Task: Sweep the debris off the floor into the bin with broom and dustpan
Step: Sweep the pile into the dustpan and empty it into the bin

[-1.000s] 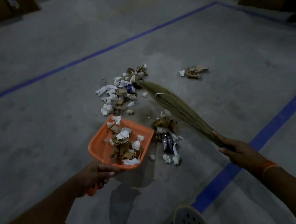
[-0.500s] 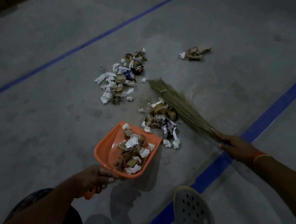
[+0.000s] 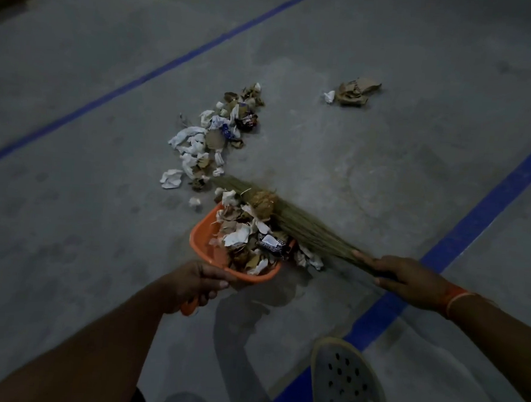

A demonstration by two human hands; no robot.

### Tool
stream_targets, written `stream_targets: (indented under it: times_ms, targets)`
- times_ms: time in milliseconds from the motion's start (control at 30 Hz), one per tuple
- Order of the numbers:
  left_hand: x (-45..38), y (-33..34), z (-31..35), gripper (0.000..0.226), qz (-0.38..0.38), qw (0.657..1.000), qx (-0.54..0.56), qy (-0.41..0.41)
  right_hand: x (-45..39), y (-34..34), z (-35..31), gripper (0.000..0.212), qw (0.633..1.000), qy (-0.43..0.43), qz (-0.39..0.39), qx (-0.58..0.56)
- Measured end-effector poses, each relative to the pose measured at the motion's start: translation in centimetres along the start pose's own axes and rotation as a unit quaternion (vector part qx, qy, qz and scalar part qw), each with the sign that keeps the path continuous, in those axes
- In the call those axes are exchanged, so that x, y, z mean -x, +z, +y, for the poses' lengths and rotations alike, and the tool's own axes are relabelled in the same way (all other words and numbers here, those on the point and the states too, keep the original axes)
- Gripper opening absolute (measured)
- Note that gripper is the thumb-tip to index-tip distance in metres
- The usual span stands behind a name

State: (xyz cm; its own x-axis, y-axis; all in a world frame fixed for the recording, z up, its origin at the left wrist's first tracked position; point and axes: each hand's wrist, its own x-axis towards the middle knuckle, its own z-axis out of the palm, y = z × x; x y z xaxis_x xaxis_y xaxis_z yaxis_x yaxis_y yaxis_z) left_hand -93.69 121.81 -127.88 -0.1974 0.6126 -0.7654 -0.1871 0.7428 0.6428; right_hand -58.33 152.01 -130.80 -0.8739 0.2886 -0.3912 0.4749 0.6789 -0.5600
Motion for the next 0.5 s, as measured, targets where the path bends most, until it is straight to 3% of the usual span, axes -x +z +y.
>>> stream_targets:
  times_ms: [67, 167, 300, 367, 500]
  targets:
    - [-0.7, -0.1, 1.4, 0.041, 0.005, 1.000, -0.013, 0.016, 0.1, -0.2, 0.3, 0.072, 1.000, -0.001, 0.017, 0.005]
    - [-2.3, 0.0, 3.9, 0.018, 0.012, 0.999, -0.025, 0.040, 0.3, -1.0, 0.9, 0.071, 0.999, 0.002, 0.053, -0.007]
    - [-3.5, 1.3, 8.8, 0.028, 0.001, 0.996, -0.048, 0.072, 1.2, -3.5, 1.5, 0.069, 0.995, 0.004, 0.097, -0.016]
    - [-3.1, 2.2, 11.5, 0.021, -0.007, 0.994, -0.068, 0.083, 2.6, -5.3, 1.0, 0.071, 0.992, 0.018, 0.121, -0.014]
    - [1.0, 4.9, 17.8, 0.024, -0.033, 0.991, -0.097, 0.091, 8.3, -9.8, -1.6, 0.069, 0.987, 0.055, 0.147, -0.026]
